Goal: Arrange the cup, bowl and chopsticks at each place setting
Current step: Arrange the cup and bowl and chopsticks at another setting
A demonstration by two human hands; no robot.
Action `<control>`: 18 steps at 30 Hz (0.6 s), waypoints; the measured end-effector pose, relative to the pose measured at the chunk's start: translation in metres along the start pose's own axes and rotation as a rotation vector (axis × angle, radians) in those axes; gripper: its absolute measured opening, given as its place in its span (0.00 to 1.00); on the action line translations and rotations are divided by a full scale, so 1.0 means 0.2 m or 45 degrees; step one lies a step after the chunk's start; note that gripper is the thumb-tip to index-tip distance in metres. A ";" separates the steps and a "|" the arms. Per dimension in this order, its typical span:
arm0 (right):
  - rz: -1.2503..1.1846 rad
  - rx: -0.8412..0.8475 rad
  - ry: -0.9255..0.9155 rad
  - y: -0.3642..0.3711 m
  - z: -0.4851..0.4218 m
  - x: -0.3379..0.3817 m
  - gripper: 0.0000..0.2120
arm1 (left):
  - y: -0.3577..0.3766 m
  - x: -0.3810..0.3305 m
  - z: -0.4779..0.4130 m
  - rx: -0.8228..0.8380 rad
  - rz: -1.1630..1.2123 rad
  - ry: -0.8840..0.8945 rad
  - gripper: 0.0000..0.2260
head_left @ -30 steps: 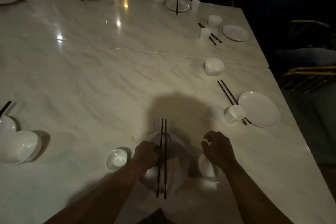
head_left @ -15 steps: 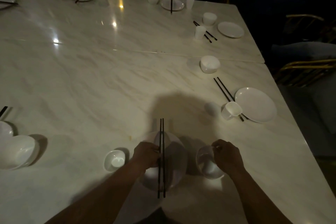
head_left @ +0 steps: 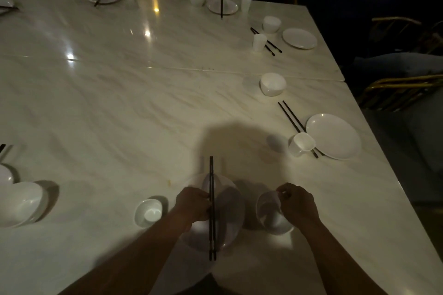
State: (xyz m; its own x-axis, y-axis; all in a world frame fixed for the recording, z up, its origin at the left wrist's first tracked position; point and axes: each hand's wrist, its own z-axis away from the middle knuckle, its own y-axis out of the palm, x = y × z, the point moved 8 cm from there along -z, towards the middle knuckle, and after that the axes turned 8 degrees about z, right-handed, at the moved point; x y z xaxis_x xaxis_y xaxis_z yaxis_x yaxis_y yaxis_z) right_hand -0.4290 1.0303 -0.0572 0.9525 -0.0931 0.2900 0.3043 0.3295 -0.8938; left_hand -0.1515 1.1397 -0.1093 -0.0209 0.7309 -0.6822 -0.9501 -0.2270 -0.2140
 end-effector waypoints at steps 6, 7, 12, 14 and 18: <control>-0.012 0.018 -0.002 0.00 0.01 0.00 0.08 | -0.04 -0.05 -0.04 -0.194 -0.284 0.195 0.10; -0.018 0.017 -0.005 0.00 0.01 0.00 0.08 | -0.03 -0.07 -0.04 -0.210 -0.345 0.226 0.12; -0.013 0.019 -0.004 -0.01 0.02 0.00 0.08 | -0.01 -0.11 -0.03 -0.277 -0.506 0.282 0.14; -0.010 0.015 -0.002 -0.01 0.02 0.00 0.08 | 0.00 -0.12 -0.02 -0.264 -0.495 0.279 0.11; -0.012 0.012 -0.017 -0.01 0.02 0.00 0.08 | 0.01 -0.12 -0.02 -0.247 -0.495 0.269 0.08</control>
State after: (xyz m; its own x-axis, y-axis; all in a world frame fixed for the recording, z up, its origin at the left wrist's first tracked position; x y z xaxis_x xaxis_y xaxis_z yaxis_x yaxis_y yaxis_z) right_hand -0.4295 1.0332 -0.0544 0.9493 -0.0840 0.3030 0.3132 0.3374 -0.8877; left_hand -0.1520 1.1193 -0.0959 0.4069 0.6429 -0.6489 -0.7991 -0.0937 -0.5938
